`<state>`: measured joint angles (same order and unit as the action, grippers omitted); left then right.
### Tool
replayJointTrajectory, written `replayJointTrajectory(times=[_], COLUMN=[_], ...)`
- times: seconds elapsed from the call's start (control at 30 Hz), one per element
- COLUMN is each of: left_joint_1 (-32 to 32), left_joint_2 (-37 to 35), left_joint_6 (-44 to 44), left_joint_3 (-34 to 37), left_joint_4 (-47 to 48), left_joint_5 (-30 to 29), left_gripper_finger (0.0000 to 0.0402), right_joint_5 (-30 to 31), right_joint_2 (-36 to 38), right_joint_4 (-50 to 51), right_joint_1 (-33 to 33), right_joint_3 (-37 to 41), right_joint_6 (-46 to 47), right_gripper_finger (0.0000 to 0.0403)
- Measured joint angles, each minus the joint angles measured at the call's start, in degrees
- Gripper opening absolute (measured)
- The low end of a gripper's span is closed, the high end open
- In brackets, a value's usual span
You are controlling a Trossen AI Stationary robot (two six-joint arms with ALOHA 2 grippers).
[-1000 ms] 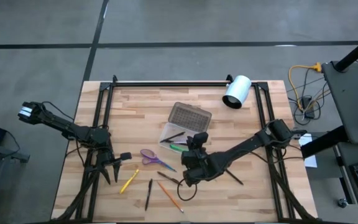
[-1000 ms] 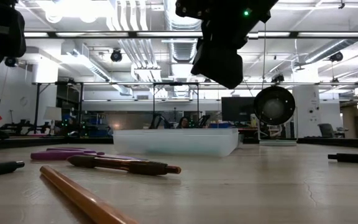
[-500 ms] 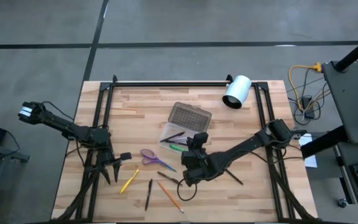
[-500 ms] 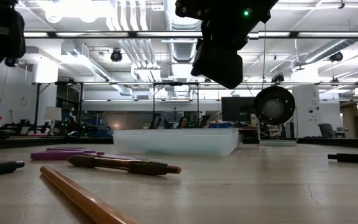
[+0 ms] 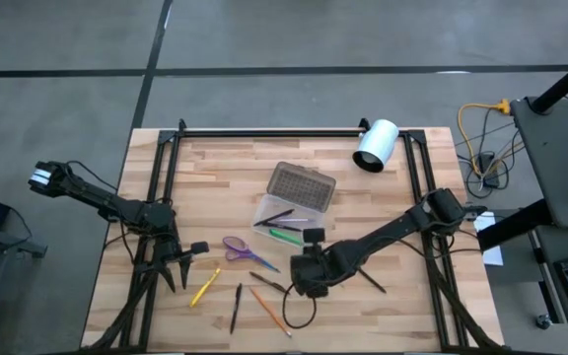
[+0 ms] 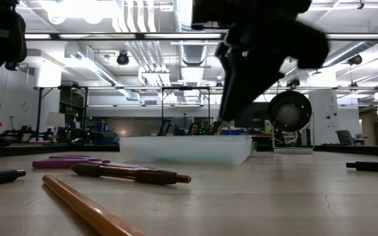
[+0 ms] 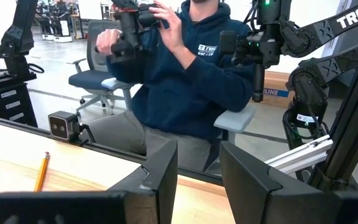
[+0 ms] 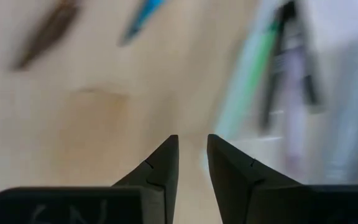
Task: Pick & place school supplies into a supply box
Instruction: Put the black pen into the supply box
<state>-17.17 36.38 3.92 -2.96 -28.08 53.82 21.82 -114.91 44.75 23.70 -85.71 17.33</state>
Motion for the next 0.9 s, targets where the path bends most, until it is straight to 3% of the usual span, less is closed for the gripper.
replayJointTrajectory(times=[0.27,0.5,0.9], left_joint_1=[0.0,0.0,0.0], left_joint_2=[0.0,0.0,0.0], left_joint_6=[0.0,0.0,0.0], left_joint_3=[0.0,0.0,0.1], left_joint_4=[0.0,0.0,0.0], left_joint_5=[0.0,0.0,0.0], left_gripper_finger=[0.0105,0.0105,0.0105], right_joint_5=[-18.7,-19.3,-20.7], right_joint_2=[1.1,3.3,9.2], right_joint_4=[3.8,12.3,9.0], right_joint_1=[0.0,1.0,1.5], right_joint_3=[0.0,2.0,13.9], right_joint_6=[14.1,29.2,42.8], right_gripper_finger=[0.0071,0.0072,0.0075])
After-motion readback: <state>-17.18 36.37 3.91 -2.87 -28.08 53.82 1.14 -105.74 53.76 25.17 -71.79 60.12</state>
